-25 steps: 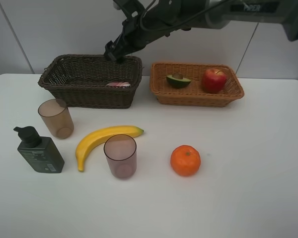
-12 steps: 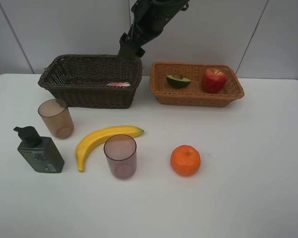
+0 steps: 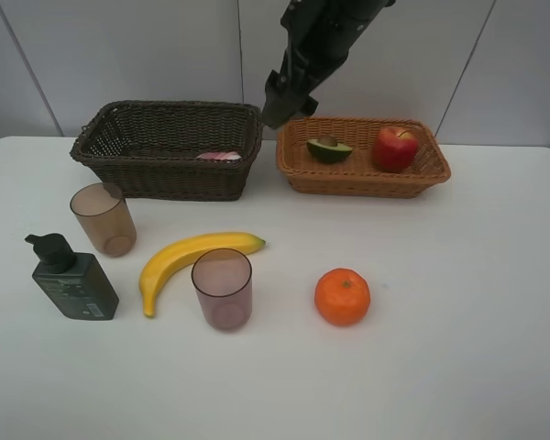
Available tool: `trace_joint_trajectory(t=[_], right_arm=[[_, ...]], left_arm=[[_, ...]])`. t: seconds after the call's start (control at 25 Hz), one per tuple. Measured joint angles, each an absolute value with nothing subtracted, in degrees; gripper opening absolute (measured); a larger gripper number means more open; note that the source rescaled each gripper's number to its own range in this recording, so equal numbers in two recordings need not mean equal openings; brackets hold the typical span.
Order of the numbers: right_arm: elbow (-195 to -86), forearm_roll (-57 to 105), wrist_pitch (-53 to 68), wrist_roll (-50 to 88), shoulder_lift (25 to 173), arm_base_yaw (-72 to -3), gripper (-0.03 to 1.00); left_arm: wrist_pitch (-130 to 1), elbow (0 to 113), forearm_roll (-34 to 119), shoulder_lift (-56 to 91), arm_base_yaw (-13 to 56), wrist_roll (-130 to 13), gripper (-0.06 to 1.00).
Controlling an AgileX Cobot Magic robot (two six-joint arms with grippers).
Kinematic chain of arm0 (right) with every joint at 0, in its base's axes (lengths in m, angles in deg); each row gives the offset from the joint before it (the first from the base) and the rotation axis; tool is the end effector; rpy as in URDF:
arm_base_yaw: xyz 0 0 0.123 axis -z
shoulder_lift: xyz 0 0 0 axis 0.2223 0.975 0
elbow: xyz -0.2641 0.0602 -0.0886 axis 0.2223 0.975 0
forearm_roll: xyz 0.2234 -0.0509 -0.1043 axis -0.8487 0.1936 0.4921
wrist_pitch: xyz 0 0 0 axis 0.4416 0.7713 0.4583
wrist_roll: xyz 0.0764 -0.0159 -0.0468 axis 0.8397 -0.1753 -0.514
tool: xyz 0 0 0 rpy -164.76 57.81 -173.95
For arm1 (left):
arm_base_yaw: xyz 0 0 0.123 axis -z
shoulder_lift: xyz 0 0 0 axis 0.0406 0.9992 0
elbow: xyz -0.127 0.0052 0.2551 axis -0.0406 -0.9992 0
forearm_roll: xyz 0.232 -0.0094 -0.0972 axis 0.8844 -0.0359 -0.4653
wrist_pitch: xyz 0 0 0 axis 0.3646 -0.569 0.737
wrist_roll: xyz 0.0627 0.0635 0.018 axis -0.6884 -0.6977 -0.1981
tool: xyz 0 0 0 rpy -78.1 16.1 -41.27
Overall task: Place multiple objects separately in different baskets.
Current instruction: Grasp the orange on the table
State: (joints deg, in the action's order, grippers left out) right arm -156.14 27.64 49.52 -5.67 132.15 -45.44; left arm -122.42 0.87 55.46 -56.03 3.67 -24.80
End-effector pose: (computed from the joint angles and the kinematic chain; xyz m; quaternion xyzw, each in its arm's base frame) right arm 0.3492 0.2294 0.3052 -0.6048 0.7424 -0.0037 0.2881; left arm 0.0021 -0.0014 0.2523 0.0459 0.8763 -0.0331 0.4784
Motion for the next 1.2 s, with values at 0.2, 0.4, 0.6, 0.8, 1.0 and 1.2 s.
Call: trace_joint_trajectory(t=[0.2,0.4,0.6,0.8,1.0,1.2], right_arm=[[-146.5,28.3,49.6,-5.7,125.9,-43.6,0.98],[-136.6,28.2,49.7,-5.6,121.1,-43.2,0.98],[-129.7,27.6,49.7,-5.6,119.7,-43.2,0.98],[-123.7,25.9,47.4,-5.6,119.7,-43.2,0.98],[-118.8,23.0,43.0,-5.6,119.7,-43.2,0.98],[-115.0,20.8,38.3,-5.6,119.7,-43.2,0.98]], left_arm=[[-122.4,0.9,55.5,-56.0,3.7,-24.8,1.0],[-122.4,0.9,55.5,-56.0,3.7,-24.8,1.0],[-122.4,0.9,55.5,-56.0,3.7,-24.8,1.0],[-122.4,0.9,55.5,-56.0,3.7,-24.8,1.0],[-122.4,0.9,55.5,-56.0,3.7,-24.8,1.0],[-122.4,0.9,55.5,-56.0,3.7,-24.8,1.0]])
